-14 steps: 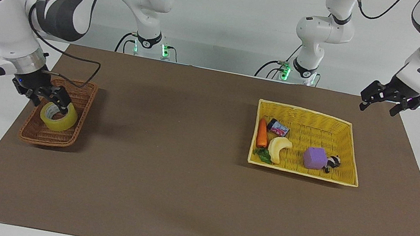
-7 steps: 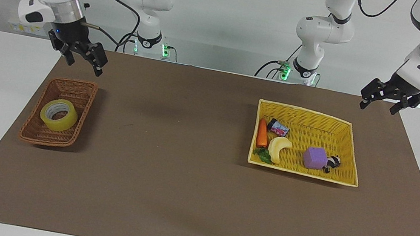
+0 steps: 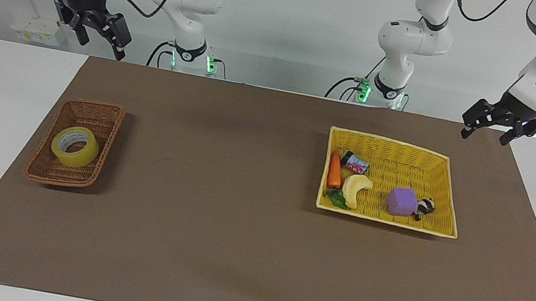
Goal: Move tape to another basket
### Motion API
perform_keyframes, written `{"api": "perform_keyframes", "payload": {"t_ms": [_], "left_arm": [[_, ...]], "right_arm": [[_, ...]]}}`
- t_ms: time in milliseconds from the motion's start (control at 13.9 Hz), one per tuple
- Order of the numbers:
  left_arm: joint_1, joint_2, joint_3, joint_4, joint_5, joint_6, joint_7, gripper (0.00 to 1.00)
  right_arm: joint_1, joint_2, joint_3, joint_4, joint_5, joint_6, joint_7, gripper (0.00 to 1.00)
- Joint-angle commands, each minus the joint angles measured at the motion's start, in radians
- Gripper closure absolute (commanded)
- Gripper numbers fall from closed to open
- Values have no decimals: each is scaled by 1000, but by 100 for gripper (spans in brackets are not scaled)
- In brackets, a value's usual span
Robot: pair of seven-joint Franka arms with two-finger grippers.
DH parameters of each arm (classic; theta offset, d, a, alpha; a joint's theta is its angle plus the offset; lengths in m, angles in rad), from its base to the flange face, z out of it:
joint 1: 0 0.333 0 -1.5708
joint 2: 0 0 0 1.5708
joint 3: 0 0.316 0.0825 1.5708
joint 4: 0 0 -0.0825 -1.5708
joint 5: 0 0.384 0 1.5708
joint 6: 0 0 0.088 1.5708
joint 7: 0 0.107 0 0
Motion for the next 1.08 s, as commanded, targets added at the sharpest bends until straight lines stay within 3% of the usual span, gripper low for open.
{"api": "perform_keyframes", "payload": {"t_ms": [0,430,1004], "left_arm": [[16,-17,-8,-5,-9,-38,-6,0],[8,-18,-8,-6,-6,-38,-5,0],[17,-17,-8,-6,-8,-32,-11,0]], "right_arm": [[-3,-37,6,-51,8,25,14,0],[-9,-37,4,-56,-15,19,-156,0],[-10,-39,6,-59,-24,-1,-158,0]]}}
